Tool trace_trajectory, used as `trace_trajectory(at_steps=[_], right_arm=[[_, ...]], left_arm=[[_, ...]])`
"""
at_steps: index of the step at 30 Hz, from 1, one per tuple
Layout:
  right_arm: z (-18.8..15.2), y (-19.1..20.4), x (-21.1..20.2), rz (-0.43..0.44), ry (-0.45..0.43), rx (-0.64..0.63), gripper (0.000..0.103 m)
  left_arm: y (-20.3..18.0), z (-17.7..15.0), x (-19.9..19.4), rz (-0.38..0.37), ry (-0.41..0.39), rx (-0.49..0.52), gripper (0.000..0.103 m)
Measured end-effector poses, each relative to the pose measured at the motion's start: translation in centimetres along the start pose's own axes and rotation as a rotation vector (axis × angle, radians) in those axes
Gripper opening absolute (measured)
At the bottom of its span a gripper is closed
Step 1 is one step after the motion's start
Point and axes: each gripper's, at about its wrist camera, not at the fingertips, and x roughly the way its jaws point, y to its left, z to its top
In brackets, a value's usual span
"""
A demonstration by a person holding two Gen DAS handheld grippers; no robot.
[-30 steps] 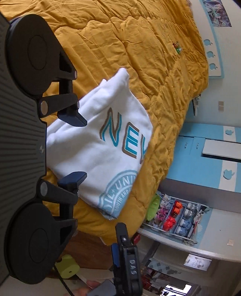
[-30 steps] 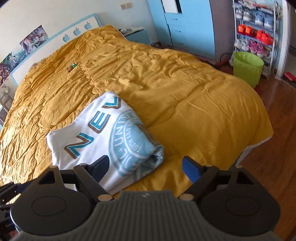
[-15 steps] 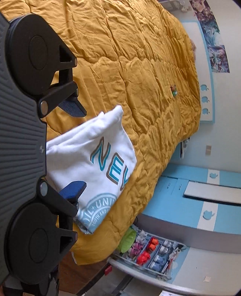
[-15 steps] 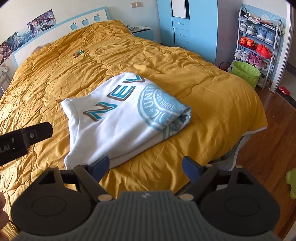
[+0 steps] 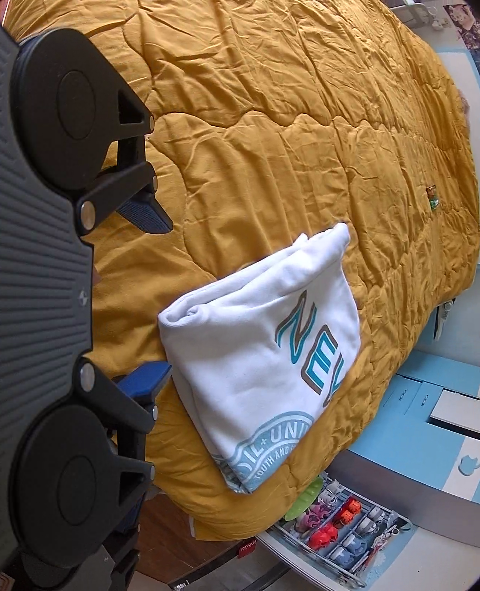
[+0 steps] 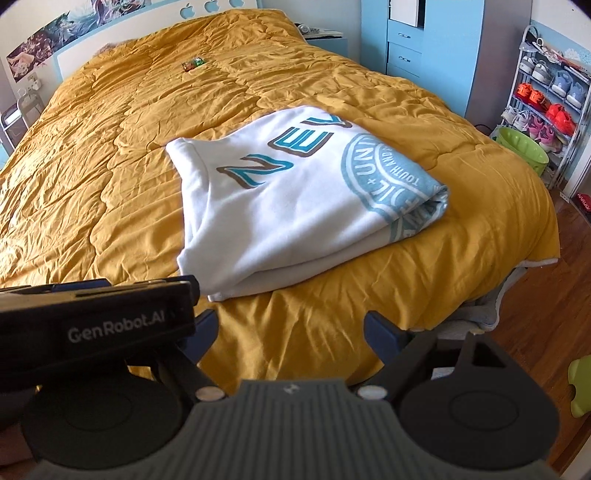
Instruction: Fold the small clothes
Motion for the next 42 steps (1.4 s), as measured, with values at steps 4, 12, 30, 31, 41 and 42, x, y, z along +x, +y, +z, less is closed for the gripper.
trace_trajectory(at_steps=[4, 12, 30, 31, 41, 42], right_arm=[[-0.1, 0.7, 0.3, 0.001, 0.007, -0.023, 0.081], [0.9, 1.8, 1.0, 0.001, 0.003, -0.083, 0.081], [1.0, 2.5, 2.5, 0.028, 0.042, -0.073, 0.081], [1.0, 2.5, 2.5, 0.026, 0.044, -0.075, 0.081], [1.0, 2.5, 2.6, 0.026, 0.045, -0.077, 0.081], [0.9, 2.5, 2.6, 0.027, 0.045, -0.077, 0.081]], left_arm=[[0.1, -0.4, -0.2, -0.015, -0.005, 0.011, 0.092], [1.0, 0.2, -0.3, 0.013, -0.024, -0.026, 0.092], [1.9, 0.2, 0.9, -0.001, 0.02, -0.014, 0.092], [1.9, 0.1, 0.9, 0.004, 0.021, -0.013, 0.092], [1.9, 0.1, 0.9, 0.007, 0.022, -0.011, 0.092], [1.8, 0.1, 1.0, 0.008, 0.021, -0.01, 0.092]])
